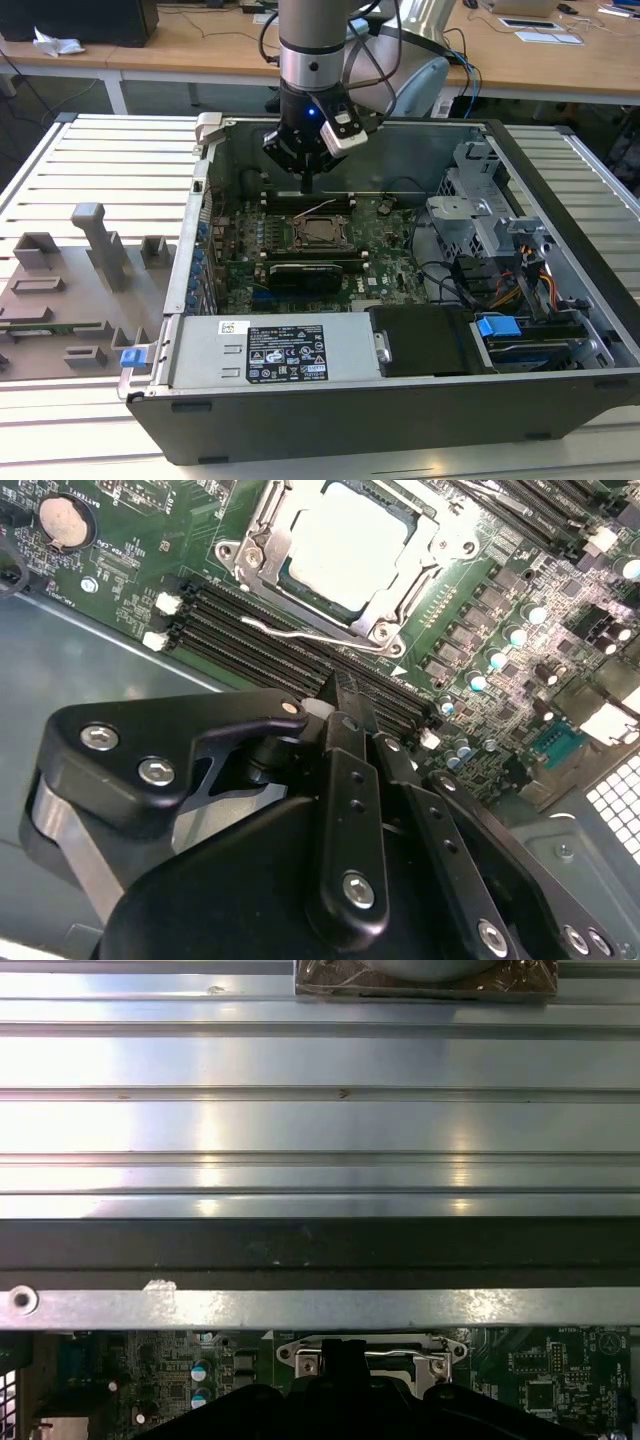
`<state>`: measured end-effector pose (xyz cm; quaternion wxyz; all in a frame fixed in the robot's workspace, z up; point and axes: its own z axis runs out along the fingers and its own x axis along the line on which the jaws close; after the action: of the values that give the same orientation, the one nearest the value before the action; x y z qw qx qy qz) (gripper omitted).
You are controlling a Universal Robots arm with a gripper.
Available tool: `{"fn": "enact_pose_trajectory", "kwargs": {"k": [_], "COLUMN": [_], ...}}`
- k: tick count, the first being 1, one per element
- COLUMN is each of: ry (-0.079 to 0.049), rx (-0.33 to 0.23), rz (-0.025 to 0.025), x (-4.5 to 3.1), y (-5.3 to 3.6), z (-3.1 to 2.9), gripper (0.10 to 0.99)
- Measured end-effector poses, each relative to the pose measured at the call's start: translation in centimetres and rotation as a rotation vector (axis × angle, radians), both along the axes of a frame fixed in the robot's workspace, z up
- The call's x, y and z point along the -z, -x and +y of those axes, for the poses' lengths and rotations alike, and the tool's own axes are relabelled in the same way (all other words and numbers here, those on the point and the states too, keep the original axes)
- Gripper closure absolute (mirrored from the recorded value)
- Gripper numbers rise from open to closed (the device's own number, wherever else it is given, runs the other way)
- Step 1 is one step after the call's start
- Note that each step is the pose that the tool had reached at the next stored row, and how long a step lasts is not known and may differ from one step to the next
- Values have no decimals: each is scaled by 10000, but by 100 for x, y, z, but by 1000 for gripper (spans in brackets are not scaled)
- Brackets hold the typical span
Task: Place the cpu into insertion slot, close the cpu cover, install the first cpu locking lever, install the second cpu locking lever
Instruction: 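Install the first cpu locking lever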
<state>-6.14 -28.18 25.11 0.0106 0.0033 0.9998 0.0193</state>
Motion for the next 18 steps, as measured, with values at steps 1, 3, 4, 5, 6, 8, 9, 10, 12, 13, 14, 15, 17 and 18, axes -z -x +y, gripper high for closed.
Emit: {"fn": "enact_pose_trajectory", "kwargs": {"k": [1,3,4,5,6,8,9,10,12,13,14,15,17,18], "ry": [1,2,2,2,2,2,2,2,2,2,1,2,3,2], "rx": [0,0,0,0,0,0,0,1,0,0,0,0,1,0], "rz": [1,2,2,1,1,1,2,2,1,2,1,2,3,4], "x": [7,19,32,46,71,118,138,154,180,188,198,214,228,239], "y": [0,0,0,0,0,0,0,0,-5,-9,-14,-24,-43,-65], "z": [0,0,0,0,0,0,0,0,0,1,2,4,6,8], "gripper": [980,980,980,980,980,980,980,980,980,980,980,980,980,980]}}
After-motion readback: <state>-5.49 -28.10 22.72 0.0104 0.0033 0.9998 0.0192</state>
